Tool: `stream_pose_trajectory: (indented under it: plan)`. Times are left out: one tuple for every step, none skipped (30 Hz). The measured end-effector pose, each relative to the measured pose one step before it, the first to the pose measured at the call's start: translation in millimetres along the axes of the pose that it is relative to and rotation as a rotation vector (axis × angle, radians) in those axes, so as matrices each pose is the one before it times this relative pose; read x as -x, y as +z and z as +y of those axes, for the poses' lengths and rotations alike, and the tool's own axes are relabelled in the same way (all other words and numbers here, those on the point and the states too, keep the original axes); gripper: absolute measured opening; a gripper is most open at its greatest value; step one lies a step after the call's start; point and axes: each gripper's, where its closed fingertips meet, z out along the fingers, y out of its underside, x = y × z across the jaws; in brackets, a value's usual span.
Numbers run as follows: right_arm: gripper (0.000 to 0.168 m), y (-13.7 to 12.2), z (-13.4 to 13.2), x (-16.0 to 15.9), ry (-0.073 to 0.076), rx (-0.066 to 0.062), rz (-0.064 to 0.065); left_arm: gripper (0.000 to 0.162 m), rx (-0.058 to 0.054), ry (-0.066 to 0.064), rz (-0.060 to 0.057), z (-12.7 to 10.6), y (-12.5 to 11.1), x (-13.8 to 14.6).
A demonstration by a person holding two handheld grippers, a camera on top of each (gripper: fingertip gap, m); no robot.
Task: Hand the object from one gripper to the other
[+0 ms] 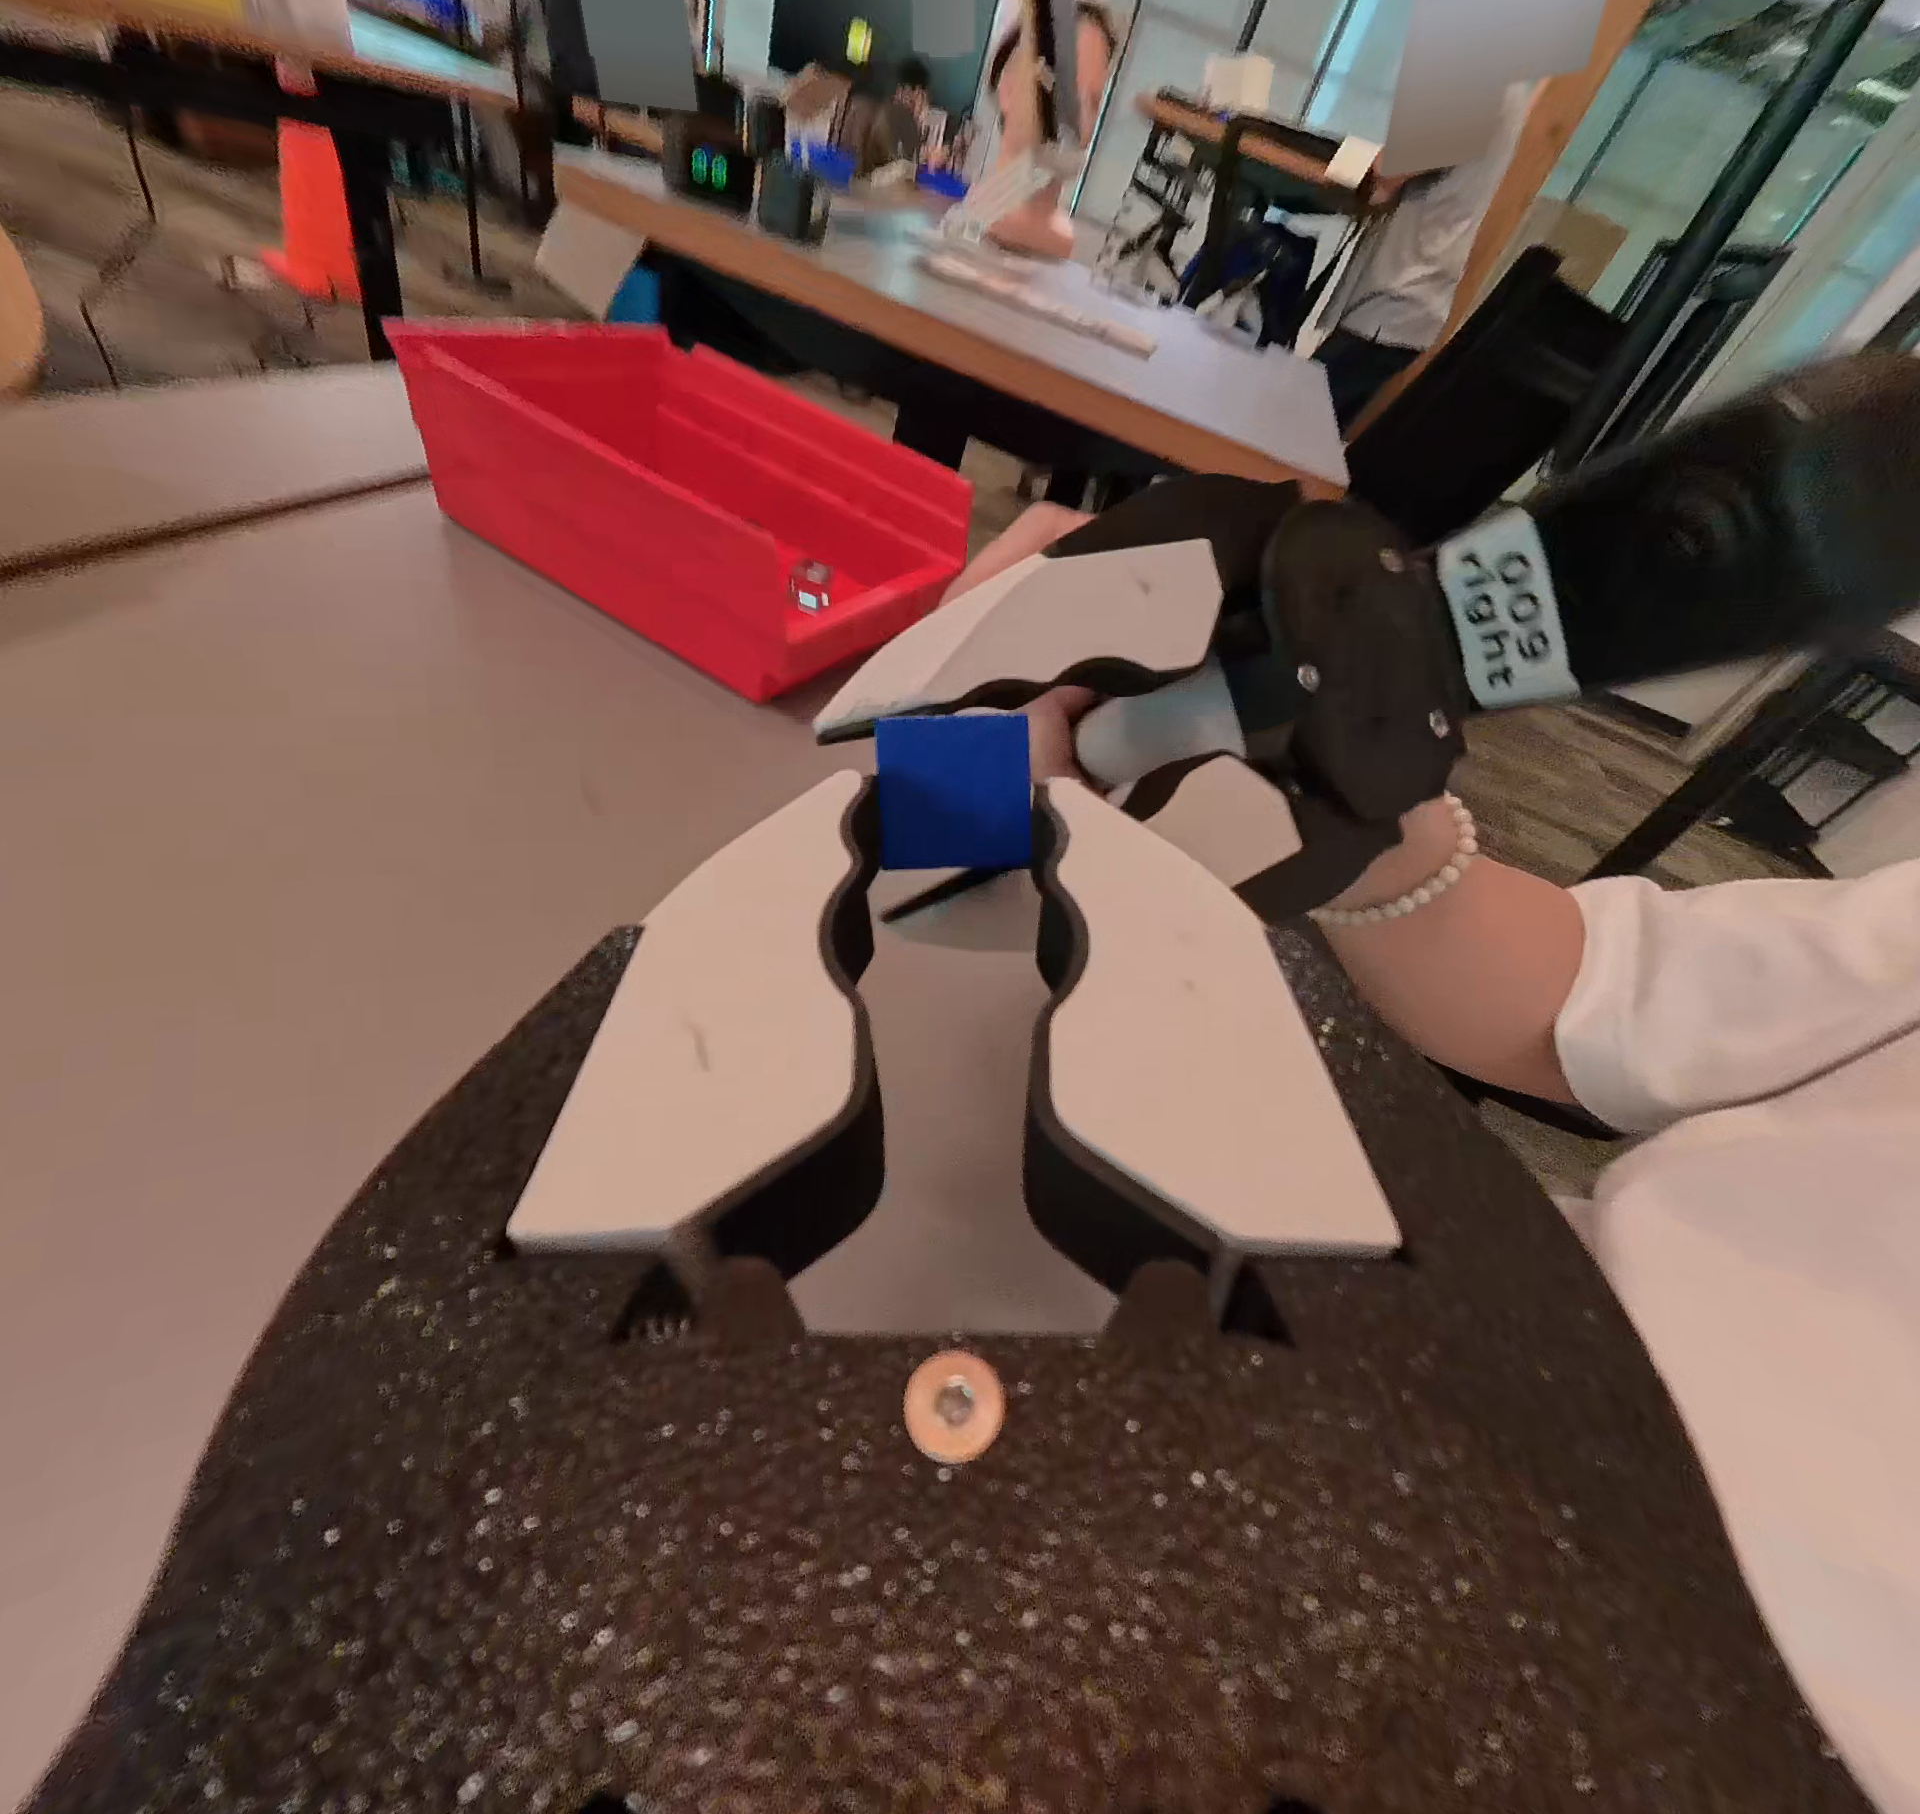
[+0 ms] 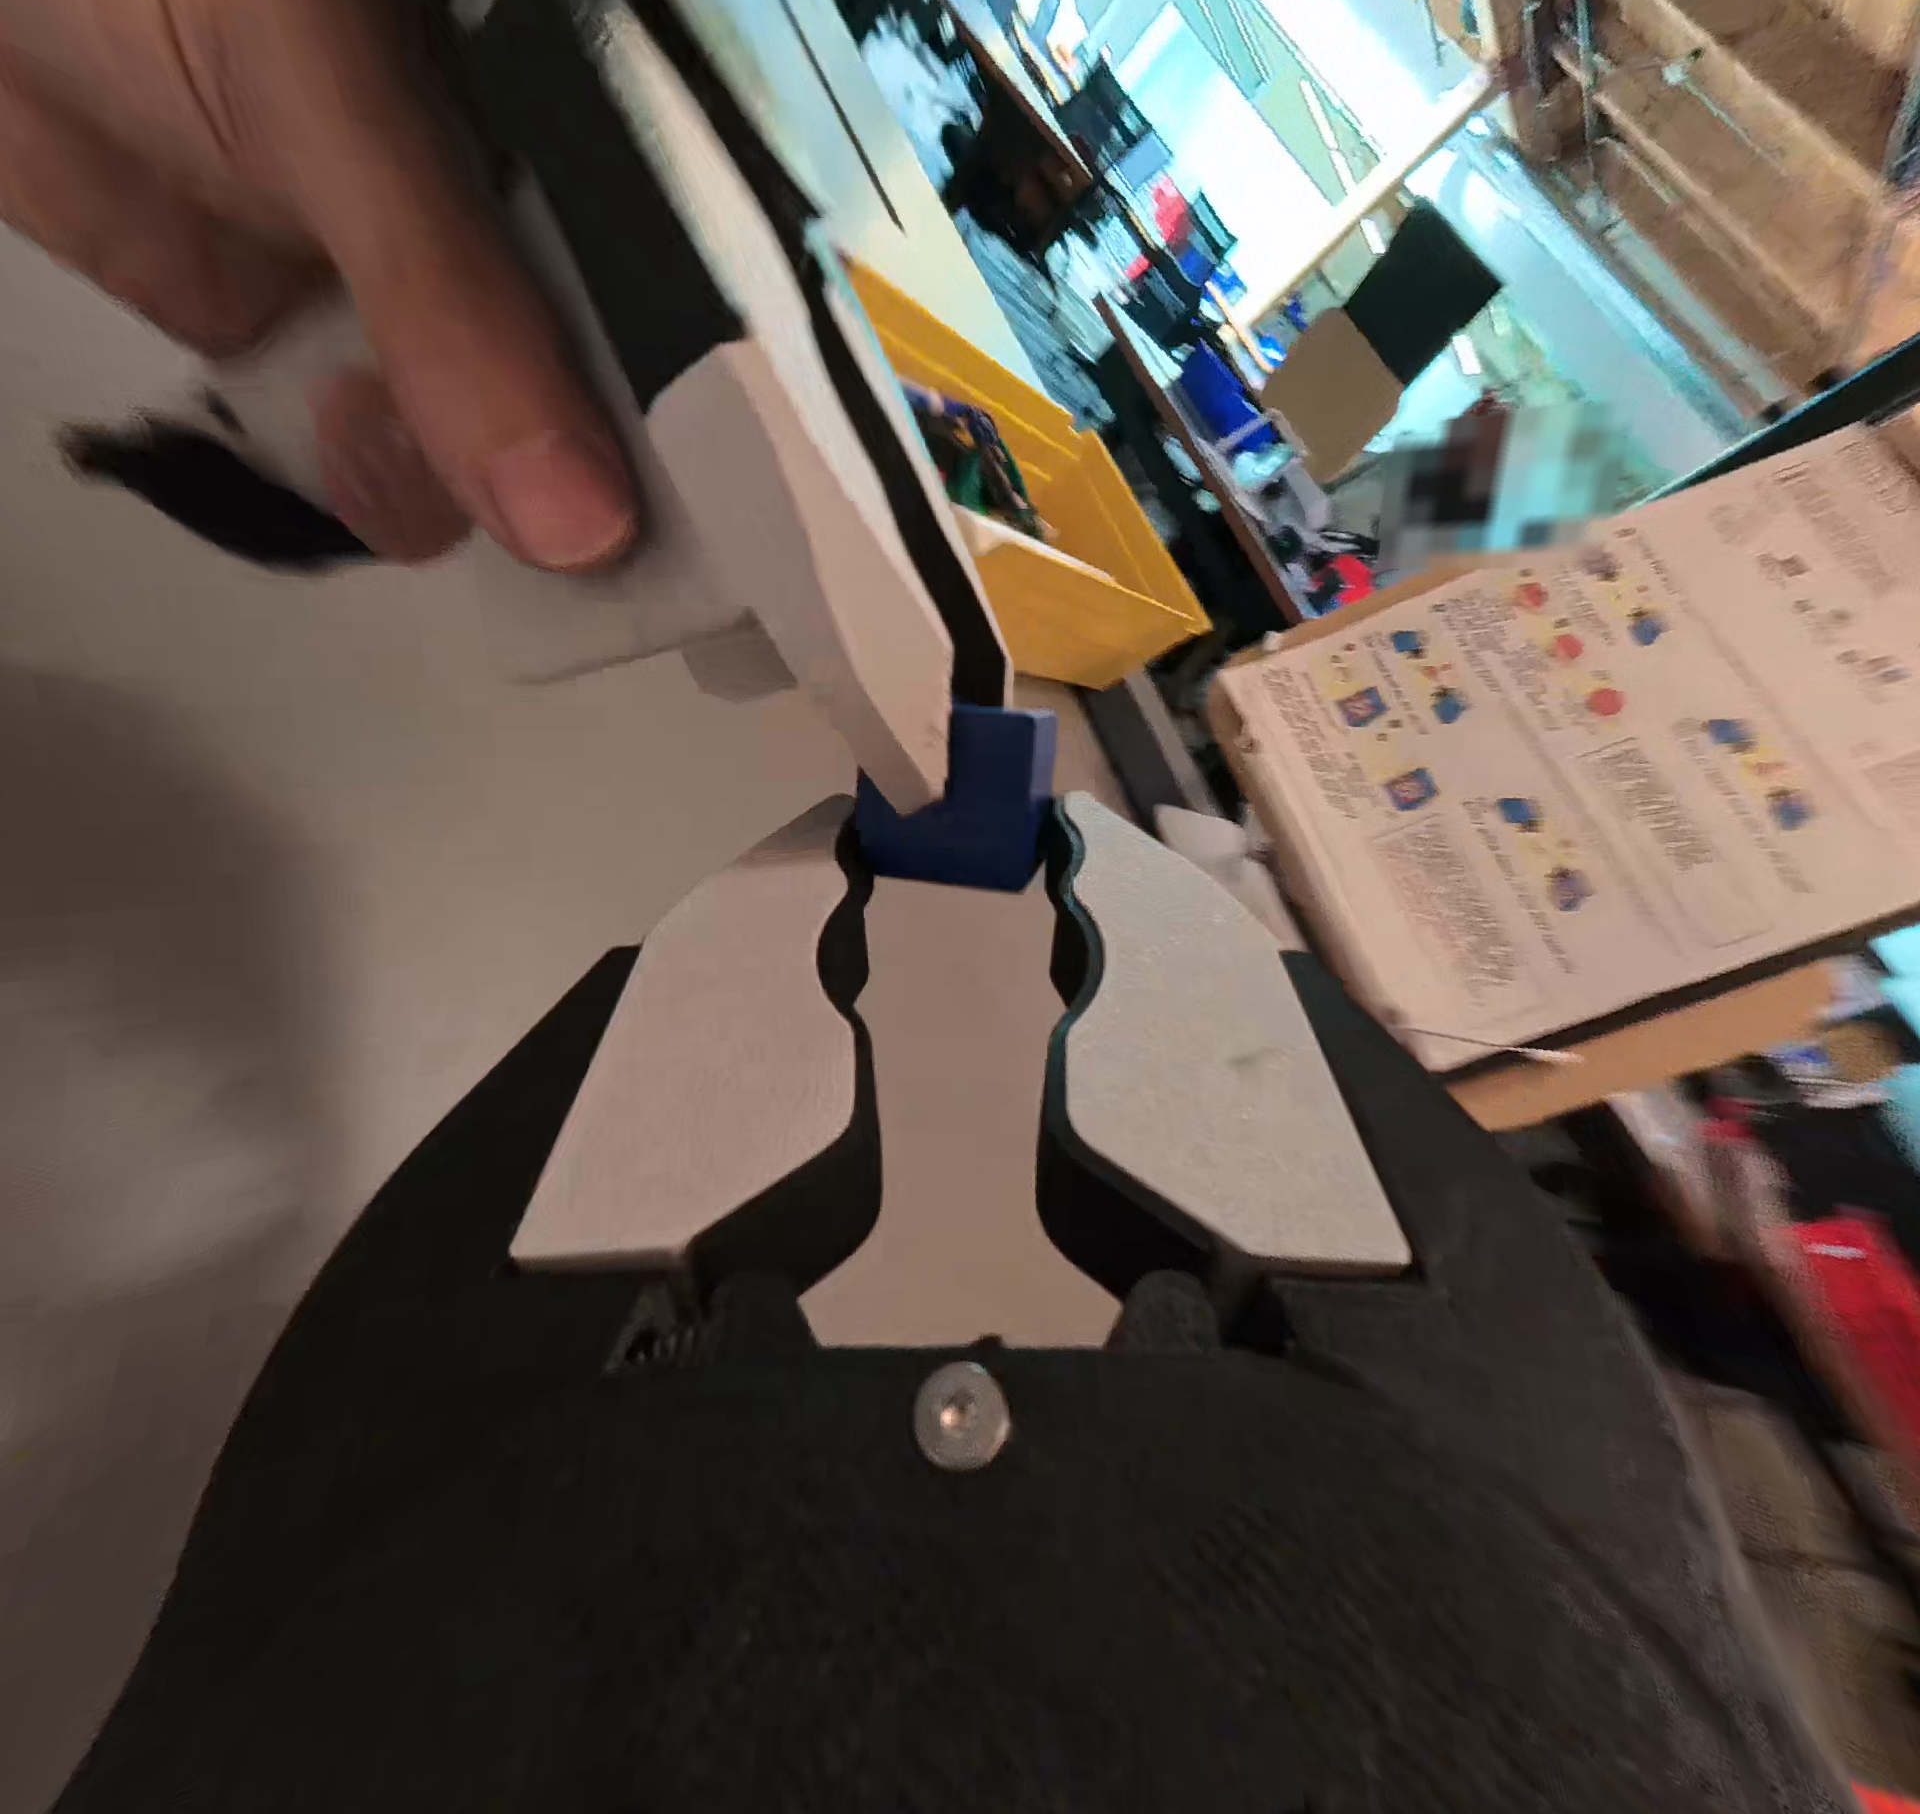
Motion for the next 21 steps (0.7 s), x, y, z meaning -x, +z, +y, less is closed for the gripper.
stream_pose_trajectory:
  plan:
    - [0.036,-3.2,-4.34,-1.91,0.101,-0.044,-0.0348,0.027,-0.0425,0.0341,0.0022,-5.65,-2.84,0.79]
    - [0.042,-3.83,-4.63,-2.72,0.1245,-0.0461,-0.0388,0.027,-0.0464,0.0459,-0.006,-6.86,-3.91,1.36]
    - [0.053,-3.58,-4.35,-1.45,0.1457,-0.0424,-0.0533,0.027,-0.0438,0.0513,0.0028,-6.95,-4.13,-0.22]
    - [0.064,-3.15,-3.51,0.55,0.1615,-0.035,-0.0685,0.027,-0.044,0.0561,0.0176,-7.17,-3.97,-2.74]
    - [0.072,-2.43,-3.53,3.25,0.171,-0.0343,-0.0845,0.027,-0.0454,0.0582,0.0218,-7.19,-3.41,-3.94]
    - [0.078,-1.56,-3.57,6.4,0.1652,-0.0363,-0.1031,0.027,-0.0397,0.0566,0.025,-6.19,-2.57,-4.85]
    - [0.08,-0.56,-3.24,7.74,0.1477,-0.036,-0.1072,0.027,-0.0273,0.0507,0.0312,-4.31,-1.4,-5.94]
    - [0.078,0.49,-2.88,6.71,0.1238,-0.037,-0.0916,0.027,-0.0193,0.0465,0.0287,-3.02,-0.48,-5.83]
    - [0.073,1.76,-1.26,5.21,0.0986,-0.0303,-0.0723,0.027,-0.0143,0.0446,0.0208,-2.09,0.33,-4.88]
    - [0.067,2.82,1.26,3.65,0.0779,-0.0125,-0.0542,0.027,-0.0081,0.0419,0.018,-0.73,0.75,-4.41]
    - [0.062,3.62,3.48,3.46,0.059,0.0057,-0.0498,0.027,-0.0005,0.0372,0.0176,0.74,1.06,-4.02]
    - [0.062,3.5,4.06,5.31,0.0405,0.0127,-0.0575,0.027,0.0039,0.031,0.0112,1.48,1.04,-2.9]
    - [0.061,2.82,1.85,5.07,0.0329,-0.0002,-0.049,0.027,0.0025,0.0231,0.0049,1.18,0.67,-1.6]
    - [0.06,2.14,-0.8,2.97,0.0267,-0.0158,-0.0295,0.027,0.0032,0.0151,0.0047,1.28,0.42,-1.18]
    - [0.058,1.31,-1.27,1.46,0.0169,-0.0168,-0.0157,0.027,0.0053,0.0086,0.0042,1.73,0.34,-0.71]
    - [0.057,0.45,-0.97,0.41,0.0087,-0.0098,-0.0077,0.027,0.0068,0.0051,-0.0006,2.0,0.51,0.08]
    - [0.055,0.0,-0.79,-0.23,0.0075,-0.0058,-0.0031,0.027,0.0129,0.0043,-0.0077,3.03,0.56,1.15]
    - [0.05,-0.55,-0.95,-0.99,0.0044,-0.005,0.0031,0.027,0.0238,0.0047,-0.0092,4.5,0.91,1.46]
    - [0.045,-0.92,-0.99,-3.0,-0.0013,-0.0059,0.0174,0.027,0.0243,0.0066,-0.0038,4.24,1.05,0.38]
    - [0.038,-1.18,-0.85,-4.11,-0.0111,-0.004,0.0236,0.027,0.0137,0.0066,-0.0029,2.29,0.9,-0.02]
    - [0.038,-1.11,-1.07,-1.64,-0.0158,-0.0038,0.0043,0.027,0.0126,0.0064,-0.0065,1.73,0.79,0.58]
